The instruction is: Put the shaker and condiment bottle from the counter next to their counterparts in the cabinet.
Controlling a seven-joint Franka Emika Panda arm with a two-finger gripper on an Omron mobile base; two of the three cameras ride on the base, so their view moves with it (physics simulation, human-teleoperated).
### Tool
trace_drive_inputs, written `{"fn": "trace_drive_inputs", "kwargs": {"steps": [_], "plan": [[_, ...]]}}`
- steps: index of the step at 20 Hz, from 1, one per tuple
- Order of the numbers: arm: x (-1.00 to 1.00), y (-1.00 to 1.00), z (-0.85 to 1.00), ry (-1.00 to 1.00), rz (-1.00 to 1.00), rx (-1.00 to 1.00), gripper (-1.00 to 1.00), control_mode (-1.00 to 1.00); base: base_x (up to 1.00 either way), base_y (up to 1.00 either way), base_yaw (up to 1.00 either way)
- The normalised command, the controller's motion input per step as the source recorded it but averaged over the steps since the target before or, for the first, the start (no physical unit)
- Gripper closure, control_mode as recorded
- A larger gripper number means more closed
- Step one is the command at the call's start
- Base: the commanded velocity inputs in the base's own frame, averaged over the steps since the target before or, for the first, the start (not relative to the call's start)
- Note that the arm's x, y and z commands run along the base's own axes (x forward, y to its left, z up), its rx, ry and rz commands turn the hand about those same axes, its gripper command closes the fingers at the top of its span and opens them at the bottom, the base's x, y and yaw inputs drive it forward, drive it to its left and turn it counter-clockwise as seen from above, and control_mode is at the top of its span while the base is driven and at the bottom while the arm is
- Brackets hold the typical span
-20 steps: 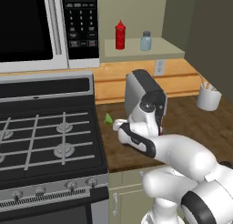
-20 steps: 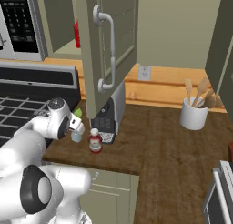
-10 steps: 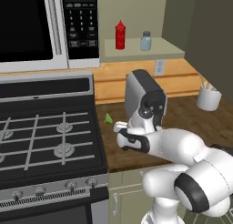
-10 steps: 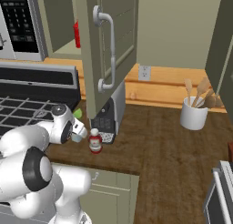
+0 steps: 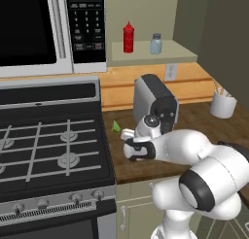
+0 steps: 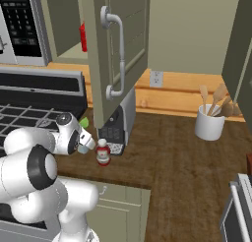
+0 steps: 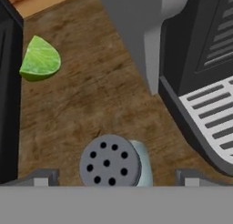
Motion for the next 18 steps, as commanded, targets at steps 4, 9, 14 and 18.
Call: {"fn": "trace_drive_inputs", "kwargs": {"steps": [4,9,14,18], "plan": [[0.00,0.00,-0.21,0.00,-0.04,0.00,-1.00,-1.00,0.00,0.00,0.00],[0.01,0.00,-0.22,0.00,-0.04,0.00,-1.00,-1.00,0.00,0.00,0.00],[0.17,0.00,-0.22,0.00,-0.04,0.00,-1.00,-1.00,0.00,0.00,0.00],[0.17,0.00,-0.20,0.00,-0.03,0.00,1.00,-1.00,0.00,0.00,0.00]]}}
